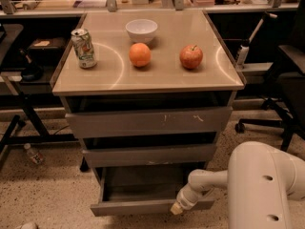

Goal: Close bottom drawer

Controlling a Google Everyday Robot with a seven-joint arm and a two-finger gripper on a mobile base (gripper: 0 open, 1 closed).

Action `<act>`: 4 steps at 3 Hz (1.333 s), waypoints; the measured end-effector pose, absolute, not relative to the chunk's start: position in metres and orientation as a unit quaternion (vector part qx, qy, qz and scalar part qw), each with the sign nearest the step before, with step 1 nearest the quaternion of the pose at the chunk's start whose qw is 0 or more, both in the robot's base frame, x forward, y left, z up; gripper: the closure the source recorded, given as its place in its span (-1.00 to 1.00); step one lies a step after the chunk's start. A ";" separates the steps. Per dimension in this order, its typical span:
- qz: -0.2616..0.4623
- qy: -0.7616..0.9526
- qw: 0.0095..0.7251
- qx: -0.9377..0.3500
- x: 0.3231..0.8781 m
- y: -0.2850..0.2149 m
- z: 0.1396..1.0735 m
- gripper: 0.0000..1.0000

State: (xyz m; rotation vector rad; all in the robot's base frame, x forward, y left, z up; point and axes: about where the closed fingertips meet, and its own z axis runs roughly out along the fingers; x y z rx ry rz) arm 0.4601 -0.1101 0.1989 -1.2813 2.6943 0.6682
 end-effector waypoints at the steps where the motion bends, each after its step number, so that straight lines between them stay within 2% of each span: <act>1: 0.218 0.880 0.042 -0.419 0.460 -0.110 0.199 -0.32; 2: 0.218 0.880 0.042 -0.419 0.460 -0.110 0.199 -0.79; 3: 0.218 0.880 0.042 -0.419 0.460 -0.110 0.199 -1.00; 4: 0.218 0.880 0.042 -0.419 0.460 -0.110 0.199 -1.00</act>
Offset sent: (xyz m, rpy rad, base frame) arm 0.0000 0.0000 0.0000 0.0000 0.0000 0.0000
